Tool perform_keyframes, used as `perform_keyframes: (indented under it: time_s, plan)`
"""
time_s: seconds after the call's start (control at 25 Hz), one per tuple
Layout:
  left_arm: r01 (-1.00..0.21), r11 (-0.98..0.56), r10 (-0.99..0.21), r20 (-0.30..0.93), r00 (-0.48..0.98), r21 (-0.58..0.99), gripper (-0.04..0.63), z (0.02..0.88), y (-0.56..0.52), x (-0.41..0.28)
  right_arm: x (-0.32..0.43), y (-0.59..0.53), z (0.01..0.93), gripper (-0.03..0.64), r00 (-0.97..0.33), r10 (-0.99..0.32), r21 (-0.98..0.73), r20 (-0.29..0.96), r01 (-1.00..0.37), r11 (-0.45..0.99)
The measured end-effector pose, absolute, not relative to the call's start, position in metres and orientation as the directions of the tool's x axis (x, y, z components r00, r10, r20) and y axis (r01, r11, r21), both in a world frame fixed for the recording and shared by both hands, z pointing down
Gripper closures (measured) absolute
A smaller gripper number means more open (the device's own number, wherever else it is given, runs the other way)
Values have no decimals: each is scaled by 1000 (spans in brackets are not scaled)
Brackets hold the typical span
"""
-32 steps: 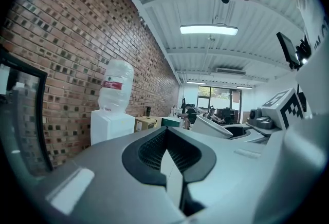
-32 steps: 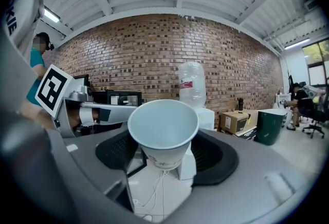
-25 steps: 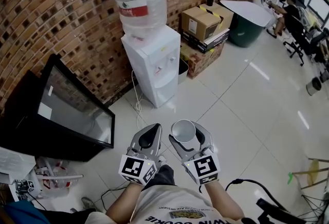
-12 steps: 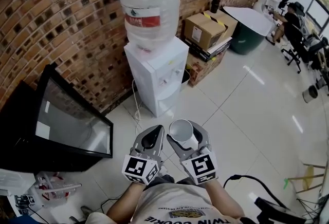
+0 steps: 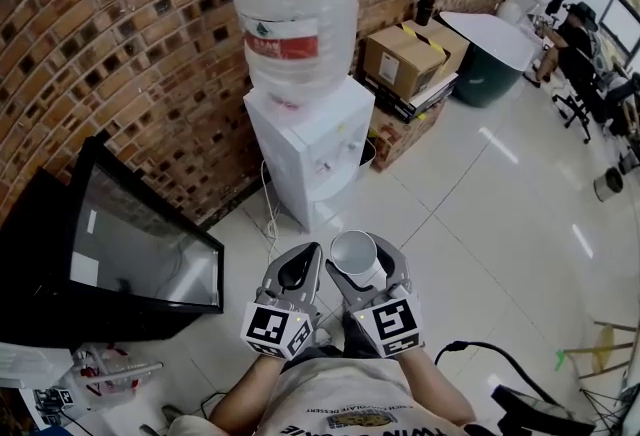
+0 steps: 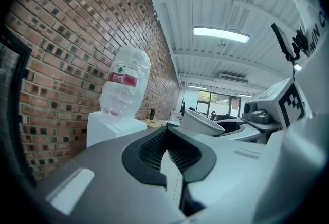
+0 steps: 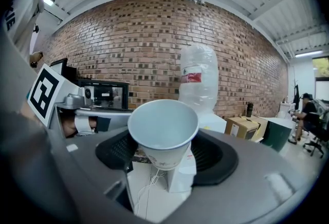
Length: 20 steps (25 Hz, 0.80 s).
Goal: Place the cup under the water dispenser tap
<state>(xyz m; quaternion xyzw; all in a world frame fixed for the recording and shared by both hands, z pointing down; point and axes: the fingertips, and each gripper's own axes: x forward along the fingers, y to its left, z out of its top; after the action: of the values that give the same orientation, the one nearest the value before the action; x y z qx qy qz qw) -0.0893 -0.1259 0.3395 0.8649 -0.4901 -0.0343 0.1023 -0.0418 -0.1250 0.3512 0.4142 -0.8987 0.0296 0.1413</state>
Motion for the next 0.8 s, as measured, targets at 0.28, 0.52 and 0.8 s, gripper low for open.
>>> perform_keyframes:
  time_s: [0.28, 0.52, 0.8]
  plan:
    - [-850, -488, -863, 33, 504, 197, 604, 348, -154, -87, -43, -160, 364, 288, -624, -725, 60, 291, -745, 665]
    - [-861, -467, -872, 57, 486, 200, 604, 361, -183, -85, -42, -194, 392, 288, -626, -710, 66, 322, -734, 676]
    - [-867, -451, -879, 65, 473, 210, 604, 399, -222, -84, -48, -242, 440, 288, -620, -699, 76, 356, -726, 683]
